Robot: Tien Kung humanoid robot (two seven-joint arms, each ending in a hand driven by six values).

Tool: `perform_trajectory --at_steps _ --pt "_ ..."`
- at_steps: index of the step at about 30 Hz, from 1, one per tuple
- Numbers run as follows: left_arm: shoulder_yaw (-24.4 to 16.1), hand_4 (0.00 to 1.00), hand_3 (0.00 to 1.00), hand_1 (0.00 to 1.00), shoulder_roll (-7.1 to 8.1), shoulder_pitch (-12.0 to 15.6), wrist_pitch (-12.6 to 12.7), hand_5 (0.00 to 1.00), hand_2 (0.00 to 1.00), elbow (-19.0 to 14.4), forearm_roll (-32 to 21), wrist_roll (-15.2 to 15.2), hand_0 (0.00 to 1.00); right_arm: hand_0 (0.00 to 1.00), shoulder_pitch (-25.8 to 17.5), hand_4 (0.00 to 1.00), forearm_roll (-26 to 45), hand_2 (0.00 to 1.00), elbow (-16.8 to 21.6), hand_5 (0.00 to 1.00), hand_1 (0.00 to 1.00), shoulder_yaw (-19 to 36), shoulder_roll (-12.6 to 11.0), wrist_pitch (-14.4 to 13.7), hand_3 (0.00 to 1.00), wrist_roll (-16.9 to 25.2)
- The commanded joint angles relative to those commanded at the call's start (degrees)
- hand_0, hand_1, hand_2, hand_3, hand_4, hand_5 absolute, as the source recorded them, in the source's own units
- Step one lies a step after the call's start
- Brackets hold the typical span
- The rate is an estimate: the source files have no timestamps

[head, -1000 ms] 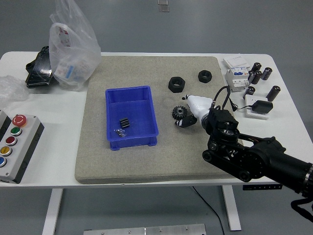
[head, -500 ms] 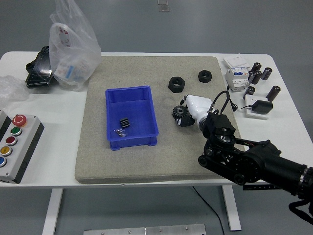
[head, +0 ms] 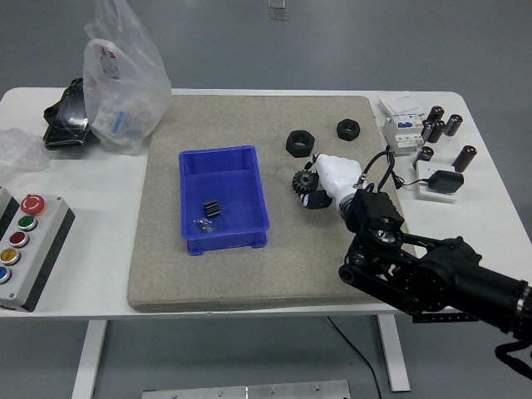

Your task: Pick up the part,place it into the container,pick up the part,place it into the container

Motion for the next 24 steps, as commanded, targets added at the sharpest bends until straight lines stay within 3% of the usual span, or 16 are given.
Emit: perform_trajectory --at_steps 6,12,13,18,19,24 --pt "0.1 0.685 0.612 0.550 -0.02 0.0 0.0 0.350 0.509 0.0 -0.1 0.1 0.626 0.294 0.7 0.431 -0.8 0.394 6.3 0.020 0.562 0.4 -0.5 -3.2 0.532 0.0" --pt "0.2 0.687 0.612 0.551 -0.05 0.0 -0.1 0.351 0.508 0.0 -0.1 0.1 0.626 0.312 1.7 0.443 1.8 0.396 11.5 0.013 0.564 -3.7 0.8 -6.2 0.535 0.3" --pt "0.2 0.687 0.612 0.550 -0.04 0.0 -0.1 0.355 0.509 0.0 -0.1 0.1 0.626 0.381 1.8 0.472 2.5 0.582 11.8 0.002 0.629 -4.3 1.0 -6.2 0.641 0.8" --pt "0.3 0.687 0.612 0.550 0.10 0.0 0.0 0.355 0.509 0.0 0.0 0.2 0.626 0.381 2.6 0.472 3.1 0.582 12.4 0.002 0.629 -5.4 1.7 -3.1 0.641 2.5" --pt "0.3 0.677 0.610 0.551 0.11 0.0 0.0 0.364 0.508 0.0 0.0 0.3 0.626 0.370 2.7 0.499 2.6 0.770 12.5 0.133 0.734 -5.4 1.8 -2.6 0.763 2.6" --pt "0.4 0.677 0.610 0.551 0.13 0.0 0.0 0.364 0.508 0.0 0.1 0.3 0.626 0.370 3.0 0.499 0.9 0.770 13.0 0.133 0.734 -5.1 2.1 -0.1 0.763 2.6"
